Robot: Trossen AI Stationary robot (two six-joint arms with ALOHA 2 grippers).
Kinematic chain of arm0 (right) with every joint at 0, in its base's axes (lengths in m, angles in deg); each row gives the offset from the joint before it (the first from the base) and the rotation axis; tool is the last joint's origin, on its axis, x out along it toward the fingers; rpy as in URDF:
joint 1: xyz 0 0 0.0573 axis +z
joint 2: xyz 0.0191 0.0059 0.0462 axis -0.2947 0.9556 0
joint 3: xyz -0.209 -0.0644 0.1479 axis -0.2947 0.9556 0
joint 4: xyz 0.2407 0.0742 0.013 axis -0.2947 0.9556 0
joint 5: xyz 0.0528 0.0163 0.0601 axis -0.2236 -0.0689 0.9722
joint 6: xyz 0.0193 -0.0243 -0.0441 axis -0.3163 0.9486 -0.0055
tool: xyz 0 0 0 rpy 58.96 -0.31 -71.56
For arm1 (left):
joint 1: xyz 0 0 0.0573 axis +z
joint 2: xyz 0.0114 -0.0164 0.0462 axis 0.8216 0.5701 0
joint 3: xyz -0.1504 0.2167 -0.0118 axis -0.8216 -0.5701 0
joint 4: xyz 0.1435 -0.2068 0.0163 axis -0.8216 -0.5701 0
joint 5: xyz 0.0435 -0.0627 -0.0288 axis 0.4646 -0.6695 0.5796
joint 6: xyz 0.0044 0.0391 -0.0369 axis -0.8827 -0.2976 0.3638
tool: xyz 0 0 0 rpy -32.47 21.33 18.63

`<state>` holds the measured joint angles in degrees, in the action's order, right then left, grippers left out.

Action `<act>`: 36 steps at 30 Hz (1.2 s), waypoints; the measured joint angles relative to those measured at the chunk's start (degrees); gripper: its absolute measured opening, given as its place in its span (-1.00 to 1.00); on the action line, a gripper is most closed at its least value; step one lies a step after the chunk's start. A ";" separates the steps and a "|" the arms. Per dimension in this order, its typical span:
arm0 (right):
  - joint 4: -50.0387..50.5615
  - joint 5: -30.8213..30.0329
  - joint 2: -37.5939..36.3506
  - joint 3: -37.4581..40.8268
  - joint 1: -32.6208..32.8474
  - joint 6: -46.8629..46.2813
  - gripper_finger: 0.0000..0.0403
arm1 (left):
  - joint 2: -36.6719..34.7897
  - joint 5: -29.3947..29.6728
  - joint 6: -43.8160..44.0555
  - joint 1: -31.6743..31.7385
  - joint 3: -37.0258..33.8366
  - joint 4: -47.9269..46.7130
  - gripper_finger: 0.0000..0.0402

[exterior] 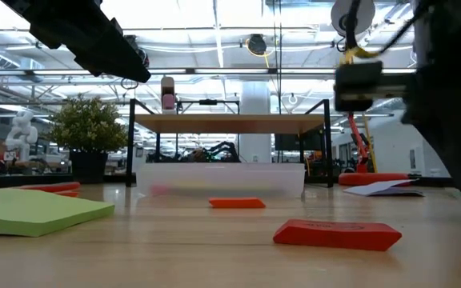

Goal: Pack school essentials
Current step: Put the blue pencil into the supply box

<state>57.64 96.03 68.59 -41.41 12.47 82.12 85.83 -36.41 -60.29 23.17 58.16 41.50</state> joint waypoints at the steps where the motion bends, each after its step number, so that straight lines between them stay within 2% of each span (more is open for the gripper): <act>1: 0.12 -0.15 0.00 -0.53 0.00 -1.07 -0.95 | 0.00 0.00 0.00 0.01 0.00 0.00 -0.27; 7: 3.91 -0.10 -0.04 -5.53 0.01 -6.11 -0.95 | 0.00 0.00 0.08 0.02 0.00 -0.02 -0.27; 18: 7.55 -0.08 -0.13 -15.20 -2.71 -25.79 -0.95 | 0.00 -0.02 -0.04 -0.02 0.00 -0.23 -0.27; 30: 14.89 0.04 -0.15 -16.30 -10.61 -49.54 -0.95 | 0.00 0.37 1.92 -1.08 0.00 -1.79 -0.27; 36: 17.08 -4.73 -0.17 -16.35 -15.39 -50.76 -0.95 | 0.01 0.43 2.74 -1.08 0.00 -1.81 -0.27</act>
<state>74.72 91.30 68.42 -57.76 -2.92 31.36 85.84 -35.99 -57.55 22.09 58.16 39.68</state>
